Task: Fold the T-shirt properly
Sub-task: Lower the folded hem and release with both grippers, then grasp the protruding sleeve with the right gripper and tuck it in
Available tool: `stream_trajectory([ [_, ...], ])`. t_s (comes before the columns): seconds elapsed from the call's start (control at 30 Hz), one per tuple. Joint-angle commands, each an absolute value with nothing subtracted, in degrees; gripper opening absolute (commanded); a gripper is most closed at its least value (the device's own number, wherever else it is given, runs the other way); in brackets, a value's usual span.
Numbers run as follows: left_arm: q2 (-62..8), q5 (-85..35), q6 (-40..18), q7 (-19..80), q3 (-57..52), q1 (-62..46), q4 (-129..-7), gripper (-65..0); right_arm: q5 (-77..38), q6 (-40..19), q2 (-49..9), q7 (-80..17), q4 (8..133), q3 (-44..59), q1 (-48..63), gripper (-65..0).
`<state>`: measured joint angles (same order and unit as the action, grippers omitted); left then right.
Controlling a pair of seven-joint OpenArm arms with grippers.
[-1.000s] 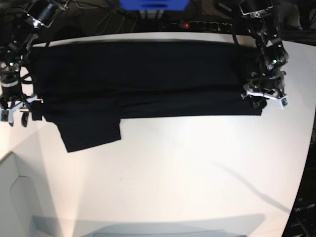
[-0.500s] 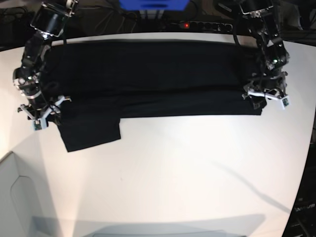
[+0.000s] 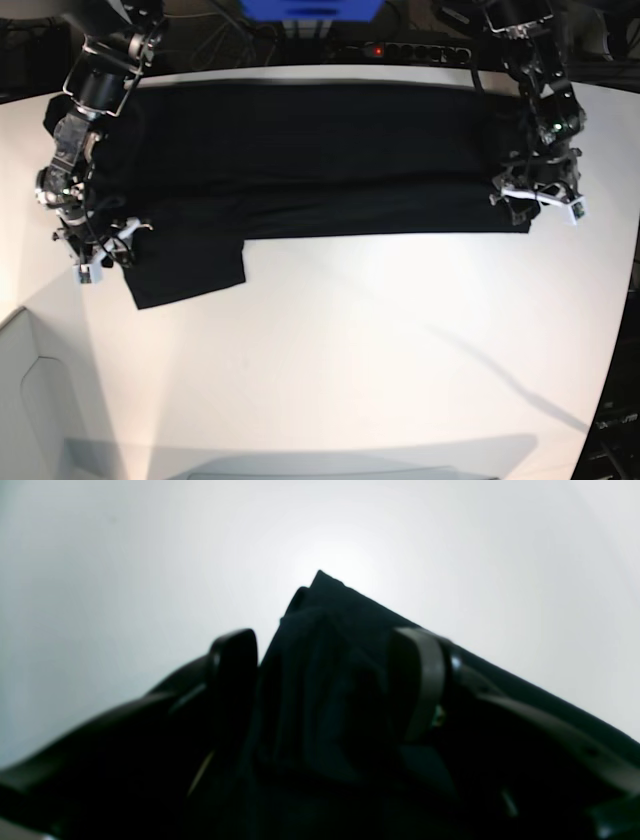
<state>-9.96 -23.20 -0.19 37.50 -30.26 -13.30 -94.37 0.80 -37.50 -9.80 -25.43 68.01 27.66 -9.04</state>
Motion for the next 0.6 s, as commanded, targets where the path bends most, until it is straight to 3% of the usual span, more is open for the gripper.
stream_trajectory([
  [0.0, -10.7, -23.3, -0.3, 36.3, -30.4, -12.8, -95.2, -25.2, 0.0, -37.7, -10.5, -24.2, 68.4, 27.7, -10.2, -35.2],
  [0.27, -10.7, -23.3, -0.3, 36.2, -30.1, -12.8, -93.7, -25.1, 0.0, -37.8, -10.5, -24.2, 68.0, 25.5, -10.2, -37.7],
  [0.33, -10.7, -23.3, -0.3, 36.2, -30.1, -12.8, -92.4, -25.1, 0.0, -37.9, -10.6, -24.2, 68.2, 23.3, -10.0, -44.1],
  [0.47, -10.7, -23.3, -0.3, 36.2, -30.0, -12.9, -91.9, -25.1, 0.0, -37.8, -10.6, -24.2, 69.4, 23.2, -10.0, -64.5],
  [0.57, -10.7, -23.3, -0.3, 36.2, -30.0, -12.9, -91.9, -25.1, 0.0, -37.8, -10.4, -24.2, 74.1, 23.3, -8.8, -65.0],
])
